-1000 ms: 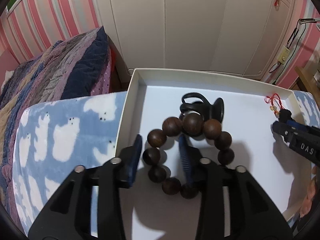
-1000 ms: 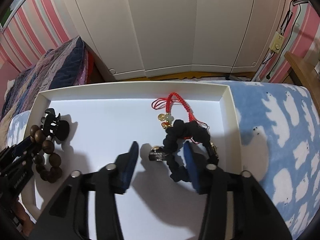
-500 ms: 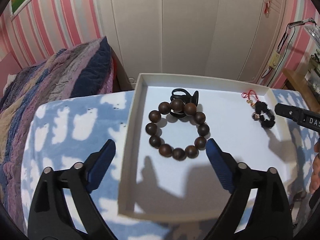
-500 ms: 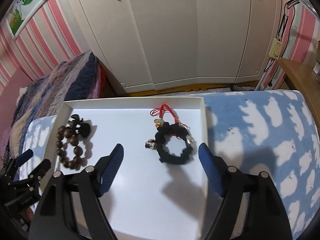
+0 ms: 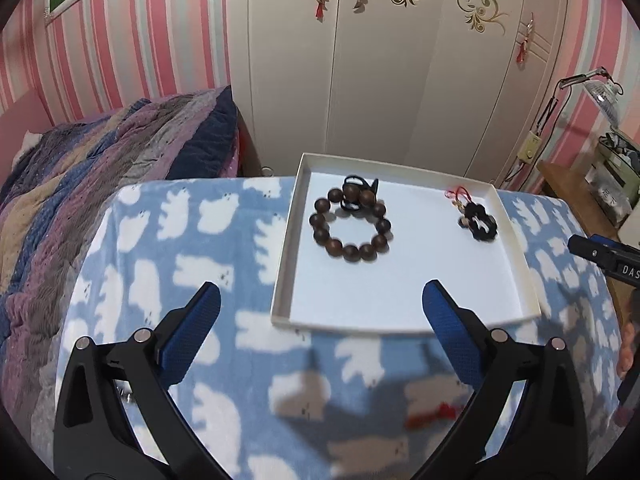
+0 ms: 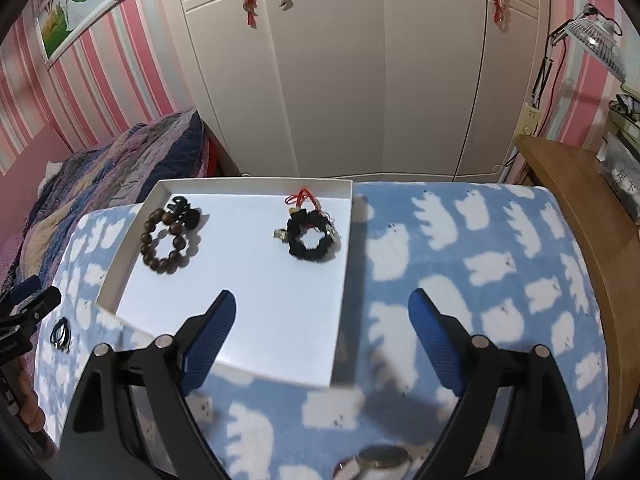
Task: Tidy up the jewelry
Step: 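Lower the bead bracelet and scrunchie into the tray and open both tools, then move both open tools back over the jewelry on the blanket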
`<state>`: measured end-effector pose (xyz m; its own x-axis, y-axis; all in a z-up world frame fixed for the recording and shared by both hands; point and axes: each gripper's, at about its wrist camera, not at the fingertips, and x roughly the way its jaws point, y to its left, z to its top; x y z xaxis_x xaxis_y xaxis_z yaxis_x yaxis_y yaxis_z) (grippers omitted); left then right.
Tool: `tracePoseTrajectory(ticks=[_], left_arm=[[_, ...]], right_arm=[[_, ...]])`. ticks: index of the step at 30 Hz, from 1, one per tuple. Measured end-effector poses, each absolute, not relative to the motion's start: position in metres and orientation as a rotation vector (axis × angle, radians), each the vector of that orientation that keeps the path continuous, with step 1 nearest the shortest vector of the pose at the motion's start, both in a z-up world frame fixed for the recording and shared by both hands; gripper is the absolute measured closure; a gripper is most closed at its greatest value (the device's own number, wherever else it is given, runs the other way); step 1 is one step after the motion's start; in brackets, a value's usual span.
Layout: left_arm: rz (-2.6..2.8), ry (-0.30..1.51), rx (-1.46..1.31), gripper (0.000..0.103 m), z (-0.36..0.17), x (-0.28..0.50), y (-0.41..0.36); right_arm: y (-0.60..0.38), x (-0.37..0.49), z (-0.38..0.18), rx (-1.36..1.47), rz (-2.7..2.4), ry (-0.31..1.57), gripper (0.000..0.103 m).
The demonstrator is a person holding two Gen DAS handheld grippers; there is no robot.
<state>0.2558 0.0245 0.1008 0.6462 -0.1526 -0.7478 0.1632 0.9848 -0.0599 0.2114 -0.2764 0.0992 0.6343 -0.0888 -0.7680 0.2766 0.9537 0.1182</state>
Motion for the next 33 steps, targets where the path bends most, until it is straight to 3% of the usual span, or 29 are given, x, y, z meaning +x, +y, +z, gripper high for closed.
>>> tracePoseTrajectory(ticks=[16, 33], left_arm=[[-0.179, 0.844, 0.063, 0.003, 0.095, 0.162, 0.026], [-0.21, 0.895, 0.027, 0.003, 0.072, 0.129, 0.028]], right_arm=[[-0.247, 0.14, 0.096, 0.138, -0.239, 0.861, 0.015], [-0.274, 0.088, 0.071, 0.166, -0.326, 0.915, 0.015]])
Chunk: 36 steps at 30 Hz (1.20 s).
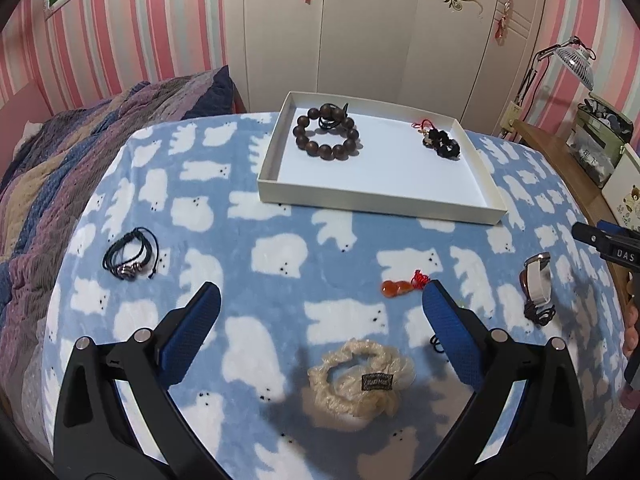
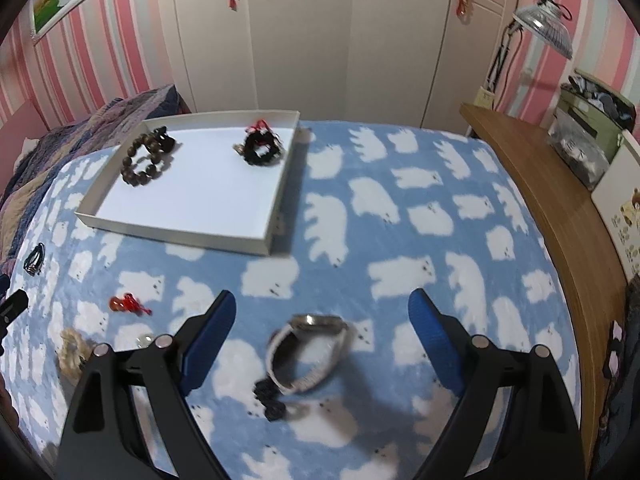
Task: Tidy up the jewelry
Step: 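Move both open tools back over the jewelry on the blanket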
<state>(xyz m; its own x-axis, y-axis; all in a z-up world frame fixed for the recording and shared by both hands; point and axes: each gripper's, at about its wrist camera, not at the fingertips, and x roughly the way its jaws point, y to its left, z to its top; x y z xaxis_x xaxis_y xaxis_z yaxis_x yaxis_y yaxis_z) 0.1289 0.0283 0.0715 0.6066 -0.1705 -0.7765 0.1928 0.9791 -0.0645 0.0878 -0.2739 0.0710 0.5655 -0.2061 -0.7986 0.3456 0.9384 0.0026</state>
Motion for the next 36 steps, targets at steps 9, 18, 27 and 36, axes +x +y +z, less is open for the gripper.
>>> tracePoseTrajectory(ticks=[9, 18, 27, 36], left_arm=[[-0.22, 0.906, 0.019, 0.003, 0.064, 0.123, 0.031], [-0.222, 0.918, 0.038, 0.003, 0.059, 0.122, 0.027], [-0.25, 0.957, 0.027, 0.003, 0.049, 0.127, 0.018], [-0.289, 0.989, 0.05, 0.004, 0.04, 0.121, -0.022]], right_arm=[[-0.285, 0.072, 0.061, 0.189, -0.357, 0.929, 0.015], [-0.276, 0.073, 0.055, 0.184, -0.336, 0.942, 0.015], [-0.265, 0.082, 0.046, 0.159, -0.318, 0.974, 0.015], [-0.263, 0.087, 0.029, 0.15, -0.29, 1.015, 0.016]])
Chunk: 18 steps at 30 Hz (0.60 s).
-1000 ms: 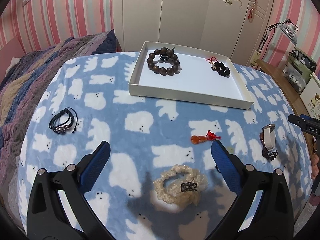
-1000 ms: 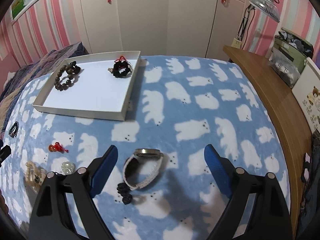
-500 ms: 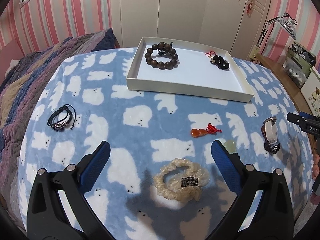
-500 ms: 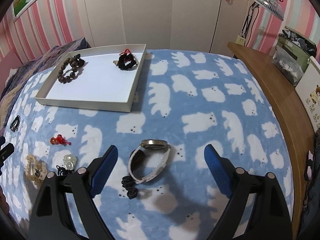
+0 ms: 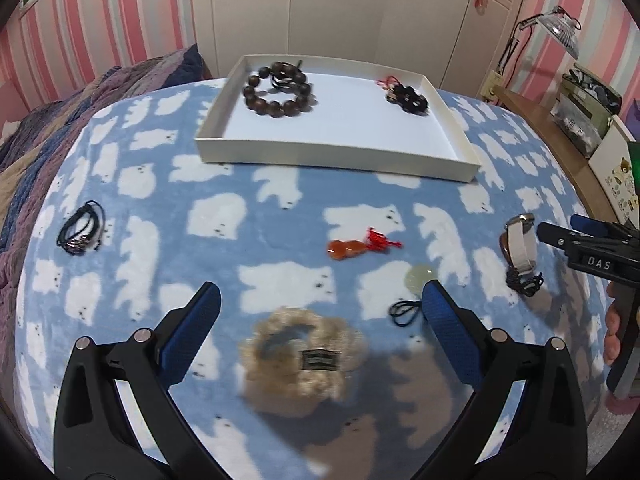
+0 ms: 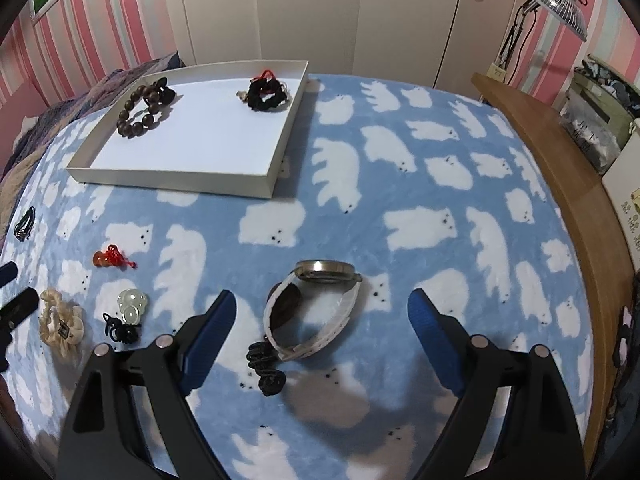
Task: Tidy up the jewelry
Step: 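Move both open tools back over the jewelry on the blanket, then grasp the jade pendant cord with the left tool while the right tool grasps the white watch strap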
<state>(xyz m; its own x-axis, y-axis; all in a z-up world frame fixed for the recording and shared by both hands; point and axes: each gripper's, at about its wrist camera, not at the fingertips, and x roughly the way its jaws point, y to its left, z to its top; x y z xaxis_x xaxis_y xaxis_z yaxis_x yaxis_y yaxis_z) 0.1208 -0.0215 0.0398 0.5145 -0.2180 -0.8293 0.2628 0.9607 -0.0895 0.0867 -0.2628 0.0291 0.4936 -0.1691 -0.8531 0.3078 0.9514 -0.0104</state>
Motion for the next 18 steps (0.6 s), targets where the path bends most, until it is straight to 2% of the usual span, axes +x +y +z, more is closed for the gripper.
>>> tracePoseTrajectory(ticks=[4, 7, 10, 14, 18], left_arm=[[-0.311, 1.013, 0.049, 0.005, 0.032, 0.115, -0.043], [-0.318, 1.023, 0.074, 0.011, 0.023, 0.111, -0.059], [-0.328, 1.048, 0.09, 0.013, 0.011, 0.109, -0.072], [-0.338, 1.061, 0.107, 0.023, 0.001, 0.109, -0.083], [-0.353, 1.07, 0.136, 0.03, -0.005, 0.109, -0.095]], right_arm=[[-0.26, 0.086, 0.022, 0.148, -0.275, 1.022, 0.019], [-0.26, 0.088, 0.012, 0.154, -0.265, 1.044, 0.034], [-0.261, 0.089, 0.004, 0.176, -0.255, 1.062, 0.04], [-0.257, 0.089, 0.0, 0.176, -0.244, 1.065, 0.045], [-0.254, 0.095, -0.007, 0.181, -0.235, 1.082, 0.058]])
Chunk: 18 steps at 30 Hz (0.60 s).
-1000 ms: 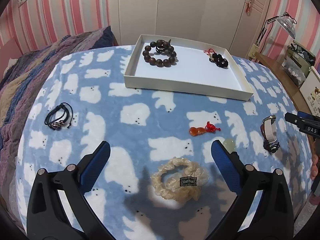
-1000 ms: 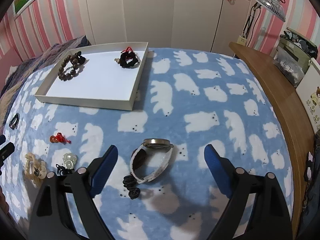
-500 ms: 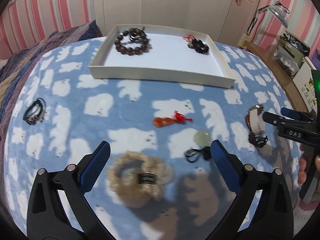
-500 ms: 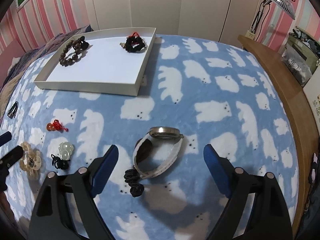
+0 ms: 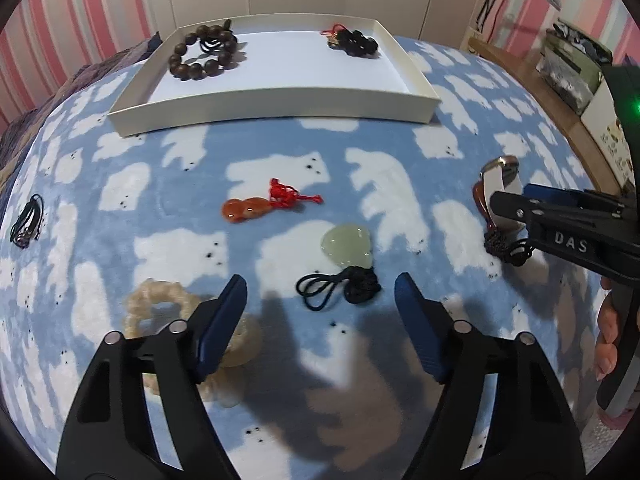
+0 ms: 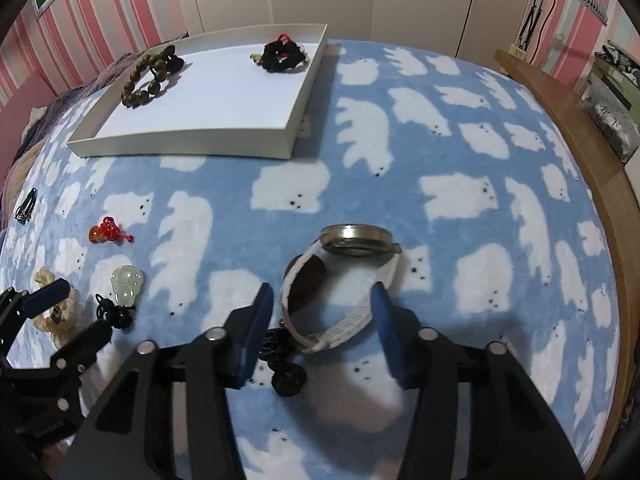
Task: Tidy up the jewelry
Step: 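Grasp the jade pendant cord with the left tool while the right tool grasps the white watch strap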
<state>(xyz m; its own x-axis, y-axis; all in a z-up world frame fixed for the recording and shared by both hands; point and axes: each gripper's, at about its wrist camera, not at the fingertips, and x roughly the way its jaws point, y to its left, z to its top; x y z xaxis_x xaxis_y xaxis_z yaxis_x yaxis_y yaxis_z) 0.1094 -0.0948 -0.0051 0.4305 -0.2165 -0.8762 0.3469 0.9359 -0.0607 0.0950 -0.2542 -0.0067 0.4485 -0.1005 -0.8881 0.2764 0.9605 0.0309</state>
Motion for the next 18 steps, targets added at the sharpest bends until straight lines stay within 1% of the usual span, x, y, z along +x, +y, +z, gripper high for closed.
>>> tracePoseTrajectory(ticks=[2, 3, 4, 5, 6, 7, 14, 15, 17, 18], left_arm=[[-0.36, 1.076, 0.152, 0.04, -0.009, 0.11, -0.099], [-0.36, 1.081, 0.156, 0.043, -0.01, 0.111, -0.101], [-0.361, 1.095, 0.16, 0.048, -0.013, 0.113, -0.102], [-0.366, 1.108, 0.16, 0.052, -0.016, 0.114, -0.103], [-0.374, 1.119, 0.155, 0.053, -0.018, 0.115, -0.104], [-0.38, 1.123, 0.152, 0.054, -0.018, 0.115, -0.105], [-0.395, 1.117, 0.157, 0.054, -0.018, 0.12, -0.11], [-0.397, 1.121, 0.157, 0.055, -0.019, 0.12, -0.111], [-0.413, 1.132, 0.156, 0.062, -0.021, 0.12, -0.112], [-0.414, 1.131, 0.158, 0.062, -0.022, 0.12, -0.112]], right_arm=[[-0.254, 0.097, -0.009, 0.179, -0.235, 1.088, 0.062], [-0.253, 0.098, -0.01, 0.187, -0.228, 1.092, 0.066], [-0.253, 0.099, -0.011, 0.19, -0.222, 1.093, 0.068], [-0.251, 0.1, -0.011, 0.187, -0.221, 1.093, 0.069], [-0.25, 0.1, -0.01, 0.182, -0.224, 1.091, 0.069], [-0.25, 0.101, -0.01, 0.179, -0.224, 1.091, 0.073], [-0.244, 0.102, -0.013, 0.176, -0.21, 1.099, 0.085], [-0.243, 0.103, -0.014, 0.177, -0.208, 1.101, 0.088], [-0.241, 0.102, -0.014, 0.175, -0.208, 1.099, 0.091], [-0.241, 0.102, -0.014, 0.177, -0.207, 1.094, 0.094]])
